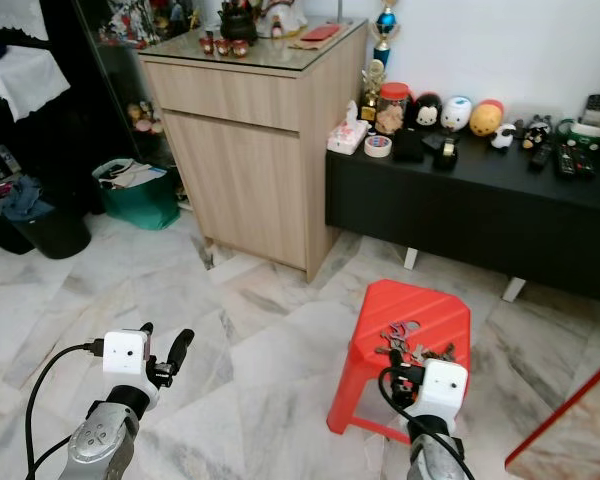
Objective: Hang keys on a hook
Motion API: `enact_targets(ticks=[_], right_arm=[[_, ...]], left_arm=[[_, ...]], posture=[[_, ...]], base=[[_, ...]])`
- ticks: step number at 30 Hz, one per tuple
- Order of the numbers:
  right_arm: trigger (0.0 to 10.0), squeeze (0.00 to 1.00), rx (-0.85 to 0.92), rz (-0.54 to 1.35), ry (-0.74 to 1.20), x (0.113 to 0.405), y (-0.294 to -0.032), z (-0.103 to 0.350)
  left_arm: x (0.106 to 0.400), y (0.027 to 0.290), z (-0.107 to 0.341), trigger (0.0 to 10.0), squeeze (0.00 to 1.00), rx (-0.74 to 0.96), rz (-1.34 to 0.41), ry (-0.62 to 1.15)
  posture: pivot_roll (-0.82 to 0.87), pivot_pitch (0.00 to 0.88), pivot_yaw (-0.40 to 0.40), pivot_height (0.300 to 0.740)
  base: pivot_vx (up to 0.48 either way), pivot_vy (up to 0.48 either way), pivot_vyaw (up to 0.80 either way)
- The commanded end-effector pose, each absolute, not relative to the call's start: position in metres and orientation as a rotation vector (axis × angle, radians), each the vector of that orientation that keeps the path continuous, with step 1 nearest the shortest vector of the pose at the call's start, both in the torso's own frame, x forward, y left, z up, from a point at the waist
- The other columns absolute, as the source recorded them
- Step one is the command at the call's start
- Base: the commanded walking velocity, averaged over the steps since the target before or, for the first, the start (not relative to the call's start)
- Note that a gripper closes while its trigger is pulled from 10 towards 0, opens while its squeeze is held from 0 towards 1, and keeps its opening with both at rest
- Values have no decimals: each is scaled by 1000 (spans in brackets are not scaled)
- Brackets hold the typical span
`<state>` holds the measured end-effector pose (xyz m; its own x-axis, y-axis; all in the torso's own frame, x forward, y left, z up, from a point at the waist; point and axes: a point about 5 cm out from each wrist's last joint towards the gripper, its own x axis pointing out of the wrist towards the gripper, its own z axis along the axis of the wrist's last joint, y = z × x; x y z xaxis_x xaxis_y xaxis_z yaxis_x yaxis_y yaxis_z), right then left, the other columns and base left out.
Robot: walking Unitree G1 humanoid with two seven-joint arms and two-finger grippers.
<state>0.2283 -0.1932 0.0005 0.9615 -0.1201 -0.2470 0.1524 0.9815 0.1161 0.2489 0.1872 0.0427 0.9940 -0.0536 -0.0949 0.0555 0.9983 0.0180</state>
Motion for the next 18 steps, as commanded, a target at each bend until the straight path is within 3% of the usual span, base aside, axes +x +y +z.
enact_targets(ticks=[1,18], right_arm=[[10000,0,142,-124,230,233,-192,4],[10000,0,186,-136,247,237,-191,3]], left_arm=[[249,188,41,10000,0,18,-51,102],[248,190,42,10000,0,15,-50,99]], posture=[[-12,0,16,740],[4,0,23,740]], base=[[360,0,0],[365,0,0]])
